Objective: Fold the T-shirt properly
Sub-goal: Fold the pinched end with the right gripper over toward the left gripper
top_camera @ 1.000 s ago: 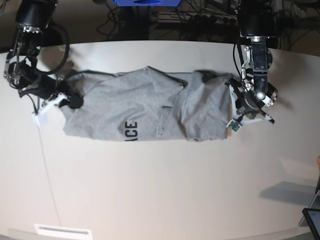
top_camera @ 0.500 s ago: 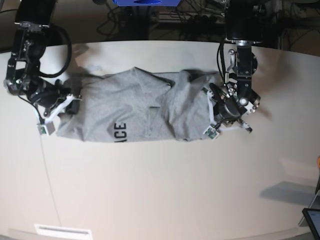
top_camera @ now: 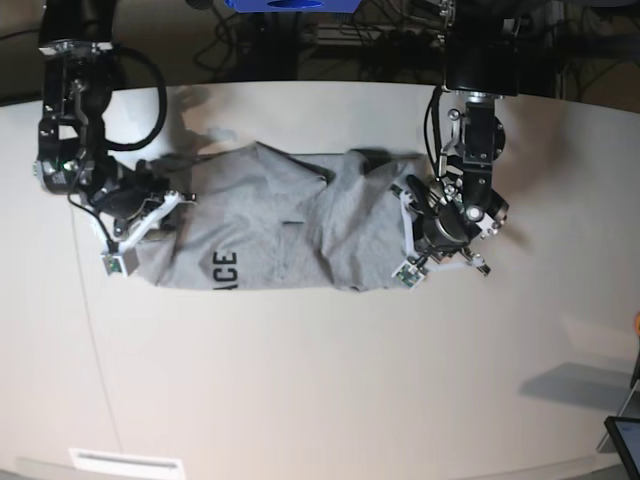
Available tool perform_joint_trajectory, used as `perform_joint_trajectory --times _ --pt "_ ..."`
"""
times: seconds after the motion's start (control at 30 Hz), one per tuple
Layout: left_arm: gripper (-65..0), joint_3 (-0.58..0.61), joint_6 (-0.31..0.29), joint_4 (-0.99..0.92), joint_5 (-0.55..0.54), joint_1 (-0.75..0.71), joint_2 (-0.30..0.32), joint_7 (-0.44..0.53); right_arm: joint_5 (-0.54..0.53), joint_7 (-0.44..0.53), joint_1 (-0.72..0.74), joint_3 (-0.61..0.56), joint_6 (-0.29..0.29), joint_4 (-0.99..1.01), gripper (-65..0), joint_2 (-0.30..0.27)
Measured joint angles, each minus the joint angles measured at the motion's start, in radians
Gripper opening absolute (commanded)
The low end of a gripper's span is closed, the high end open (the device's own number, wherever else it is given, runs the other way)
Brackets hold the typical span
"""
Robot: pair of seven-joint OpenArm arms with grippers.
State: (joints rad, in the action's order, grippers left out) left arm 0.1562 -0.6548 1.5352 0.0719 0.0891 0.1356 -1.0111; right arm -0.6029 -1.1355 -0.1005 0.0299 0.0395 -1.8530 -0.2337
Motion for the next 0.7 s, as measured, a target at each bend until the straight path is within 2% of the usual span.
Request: perform_joint_trajectory --times 0.1,0.13,0.23,0.4,0.5,0.7 --pt "-65.0 0.002 0.001 0.0 0.004 0.002 -0.015 -0.001 0.002 -0.005 0.023 -0.076 0.112 -0.031 -64.9 -0.026" --pt "-65.0 0.002 0.003 0.0 0.007 0.002 -0.021 0.0 0.002 0.002 0.032 -0.096 0.138 -0.045 -64.9 -0.026" --pt "-65.0 0.002 0.003 -0.001 0.002 0.001 -0.027 0.006 -0.005 0.004 0.05 -0.148 0.266 -0.058 -65.0 -0.026" --pt "-65.0 0.003 0.004 -0.001 -0.002 -0.004 -0.027 0.014 -0.002 0.002 0.077 -0.246 0.423 -0.057 -65.0 -0.057" --pt "-65.0 0.003 0.007 -0.001 -0.009 -0.008 -0.021 0.026 0.002 0.004 0.094 -0.296 0.506 -0.058 -65.0 -0.067" --pt "-65.0 0.003 0.011 -0.001 -0.009 -0.013 -0.022 0.033 -0.003 0.004 0.144 -0.43 0.602 -0.058 -65.0 -0.068"
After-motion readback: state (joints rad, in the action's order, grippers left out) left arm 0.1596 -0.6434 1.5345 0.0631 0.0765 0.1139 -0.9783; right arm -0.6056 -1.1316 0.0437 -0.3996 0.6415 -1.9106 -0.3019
